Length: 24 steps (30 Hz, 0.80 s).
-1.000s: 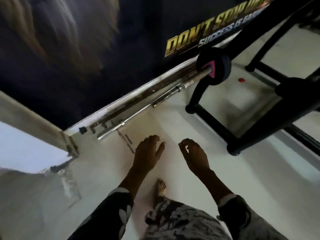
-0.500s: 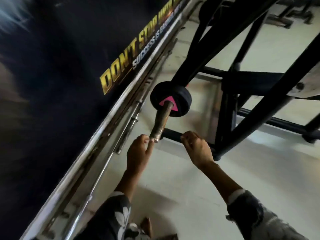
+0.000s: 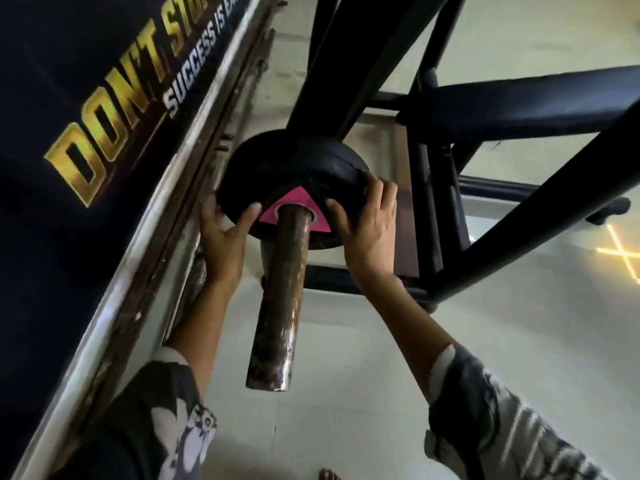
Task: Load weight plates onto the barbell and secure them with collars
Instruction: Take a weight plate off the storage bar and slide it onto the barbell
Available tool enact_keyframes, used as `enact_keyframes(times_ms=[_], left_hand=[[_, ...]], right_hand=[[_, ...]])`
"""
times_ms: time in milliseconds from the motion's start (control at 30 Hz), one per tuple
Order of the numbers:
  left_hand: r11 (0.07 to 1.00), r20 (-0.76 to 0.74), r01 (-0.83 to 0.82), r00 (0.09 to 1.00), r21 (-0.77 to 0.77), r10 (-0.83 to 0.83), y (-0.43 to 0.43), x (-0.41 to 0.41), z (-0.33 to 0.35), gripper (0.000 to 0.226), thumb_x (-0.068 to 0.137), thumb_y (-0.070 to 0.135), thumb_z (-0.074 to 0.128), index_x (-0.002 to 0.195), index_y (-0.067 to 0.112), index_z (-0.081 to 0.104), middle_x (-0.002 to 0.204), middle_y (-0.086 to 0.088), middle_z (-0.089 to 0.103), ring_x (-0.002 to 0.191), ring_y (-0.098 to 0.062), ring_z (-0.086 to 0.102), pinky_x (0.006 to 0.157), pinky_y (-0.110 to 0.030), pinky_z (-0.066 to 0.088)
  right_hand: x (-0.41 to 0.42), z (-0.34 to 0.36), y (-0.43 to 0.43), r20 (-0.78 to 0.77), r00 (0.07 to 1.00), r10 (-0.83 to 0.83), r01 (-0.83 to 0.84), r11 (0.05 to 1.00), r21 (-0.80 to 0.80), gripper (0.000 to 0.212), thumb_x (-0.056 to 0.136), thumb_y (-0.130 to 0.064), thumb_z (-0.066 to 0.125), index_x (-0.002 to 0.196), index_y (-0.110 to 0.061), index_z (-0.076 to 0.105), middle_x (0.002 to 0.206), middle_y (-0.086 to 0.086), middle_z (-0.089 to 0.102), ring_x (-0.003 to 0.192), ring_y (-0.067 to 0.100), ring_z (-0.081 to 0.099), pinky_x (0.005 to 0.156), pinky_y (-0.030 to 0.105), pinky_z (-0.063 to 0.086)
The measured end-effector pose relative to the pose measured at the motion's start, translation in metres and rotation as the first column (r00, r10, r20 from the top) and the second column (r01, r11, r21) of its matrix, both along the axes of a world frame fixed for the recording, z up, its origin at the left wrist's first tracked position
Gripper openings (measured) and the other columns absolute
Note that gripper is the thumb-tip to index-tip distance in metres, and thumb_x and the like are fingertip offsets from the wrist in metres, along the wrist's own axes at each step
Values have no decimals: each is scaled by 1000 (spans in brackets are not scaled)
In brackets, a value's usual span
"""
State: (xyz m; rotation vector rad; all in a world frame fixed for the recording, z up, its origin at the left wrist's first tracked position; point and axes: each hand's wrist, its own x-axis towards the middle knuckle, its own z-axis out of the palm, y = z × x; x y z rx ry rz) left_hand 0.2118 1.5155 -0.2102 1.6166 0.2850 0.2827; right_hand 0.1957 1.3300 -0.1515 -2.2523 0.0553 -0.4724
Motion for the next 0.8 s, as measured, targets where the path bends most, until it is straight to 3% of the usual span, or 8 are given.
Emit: enact_keyframes(times_ms=[67,167,267,367,500,600,667,800], left_hand=[[1000,62,-10,998,-15,11,0,7,0,69,76,22,75,135,11,40,137,-6,50,125,-14,49,97,-24,45],[999,76,-53,996,0,53,2,10,4,63,72,26,78,125,8,50,125,-8,60,116,-18,58,96,-33,49],[996,80,-87,993,-28,89,2,7,12,53,71,15,78,117,6,53,113,-6,64,105,-16,63,86,-25,51],[997,66,-81,994,-12,81,2,-6,15,65,66,17,82,122,9,49,120,-7,60,108,-14,61,83,-21,52],[999,62,-53,997,13,52,6,-34,16,64,62,19,83,115,10,49,114,-5,60,102,-10,61,76,-15,52],[1000,76,-15,997,9,14,13,-32,24,51,55,40,74,96,18,53,93,3,62,80,1,62,69,-14,49],[1000,62,-3,998,-1,3,11,-26,26,51,52,42,74,94,22,54,88,11,67,80,2,63,73,-17,51],[983,123,-162,977,-90,173,-4,-25,25,61,51,26,82,101,21,47,112,-5,64,100,-7,64,81,-19,51]], right_hand=[[-2,-6,5,31,999,-36,34,998,54,62,83,-38,63,131,-6,40,122,16,46,107,19,43,91,32,41],[-2,-7,12,28,994,-105,101,989,112,64,79,-43,66,127,-9,43,120,11,46,104,12,38,90,28,32],[1,-3,12,14,989,-150,147,982,121,60,77,-47,66,121,-10,46,115,7,46,106,14,41,90,28,23],[-4,-3,6,16,993,-116,113,983,147,62,74,-53,65,115,-11,47,109,0,44,103,11,41,88,24,21],[-22,-13,-11,21,999,-45,41,984,174,61,63,-57,66,101,-12,50,99,-7,42,87,1,40,81,23,31],[-15,-15,-16,-5,993,118,-107,921,374,52,60,-51,72,92,-16,51,89,-4,54,80,2,52,75,23,45],[-9,-19,-15,7,981,196,-179,880,440,46,60,-46,76,90,-16,58,85,-6,64,82,6,62,74,26,51],[-11,-24,-7,95,990,106,-138,875,464,45,59,-46,76,84,-11,63,76,-7,65,71,5,63,65,21,51]])
